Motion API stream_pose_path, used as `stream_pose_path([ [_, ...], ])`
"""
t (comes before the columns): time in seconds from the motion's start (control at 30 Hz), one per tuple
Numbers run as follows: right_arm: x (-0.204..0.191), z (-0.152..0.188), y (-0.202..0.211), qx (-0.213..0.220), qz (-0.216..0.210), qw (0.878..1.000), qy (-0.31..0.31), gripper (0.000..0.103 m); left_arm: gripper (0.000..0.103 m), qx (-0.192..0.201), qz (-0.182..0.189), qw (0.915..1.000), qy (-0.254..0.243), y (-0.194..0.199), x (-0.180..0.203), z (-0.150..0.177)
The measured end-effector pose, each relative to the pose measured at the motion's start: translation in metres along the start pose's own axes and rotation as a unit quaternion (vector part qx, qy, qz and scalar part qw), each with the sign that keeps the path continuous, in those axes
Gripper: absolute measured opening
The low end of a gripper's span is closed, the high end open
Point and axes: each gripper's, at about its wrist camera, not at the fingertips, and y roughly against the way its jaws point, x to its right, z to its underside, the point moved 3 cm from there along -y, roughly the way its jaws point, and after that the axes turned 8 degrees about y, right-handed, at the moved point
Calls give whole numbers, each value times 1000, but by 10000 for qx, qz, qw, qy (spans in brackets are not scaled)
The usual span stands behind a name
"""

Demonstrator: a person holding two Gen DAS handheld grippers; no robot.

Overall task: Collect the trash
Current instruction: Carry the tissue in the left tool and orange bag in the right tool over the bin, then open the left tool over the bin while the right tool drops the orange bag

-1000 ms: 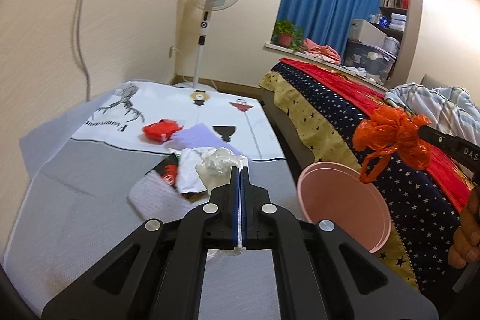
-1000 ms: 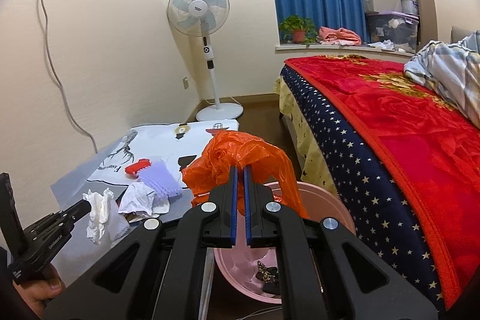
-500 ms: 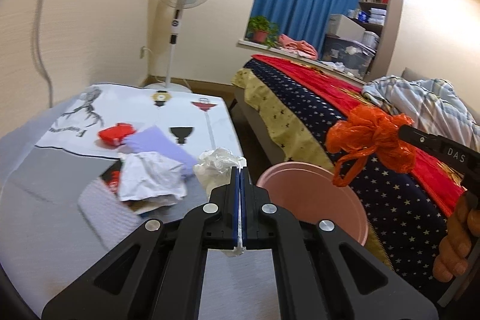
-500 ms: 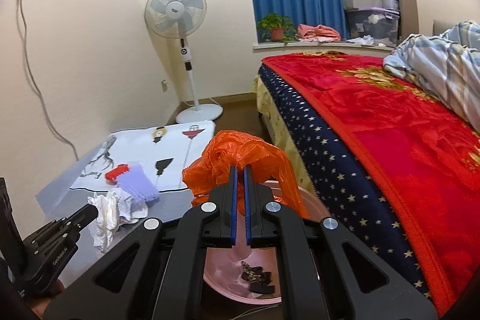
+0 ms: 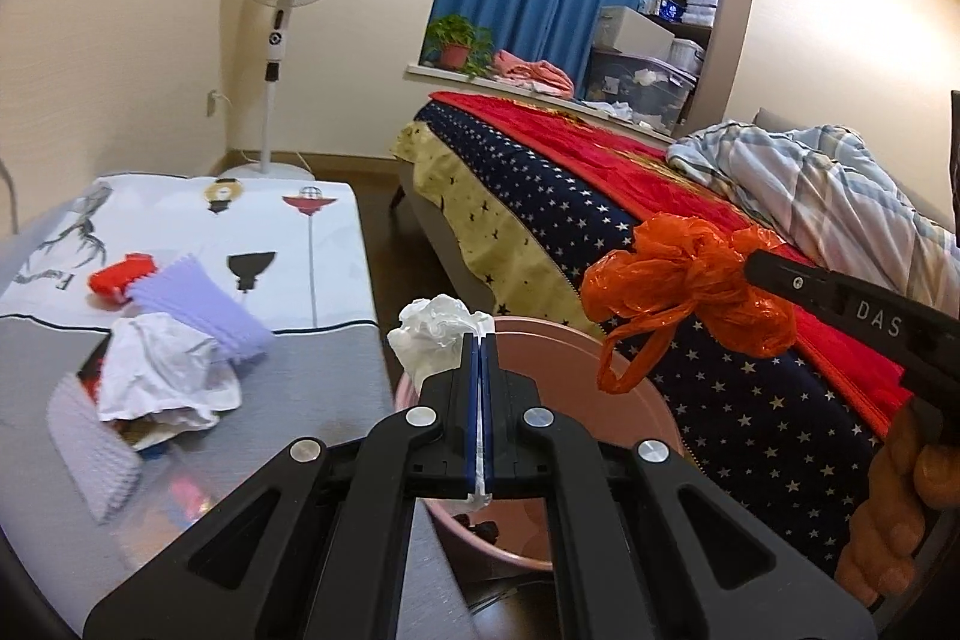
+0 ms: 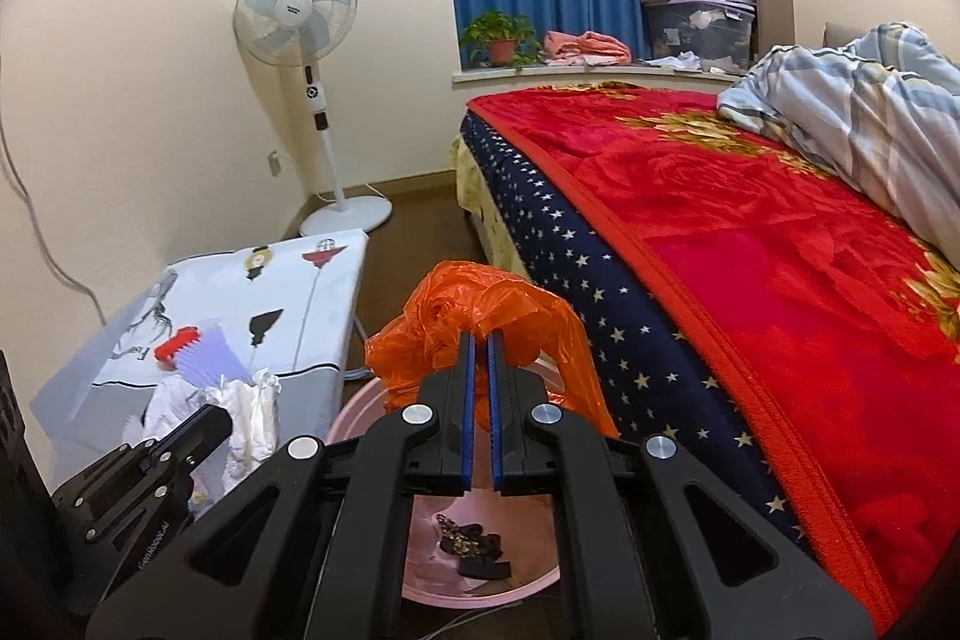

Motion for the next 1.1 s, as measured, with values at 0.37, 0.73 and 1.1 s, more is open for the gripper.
stream_pose_path([
  [0.37,10,6,-13,-227,190,9996,-44,6,1,-182,289,9994,-26,-26,18,4],
  [0.73,9,7,-10,-197,186,9995,-176,32,23,-285,282,9992,48,-16,3,7],
  [1.1,-64,21,-8,-235,-888,9957,117,32,23,278,-519,9977,329,55,-70,-11],
])
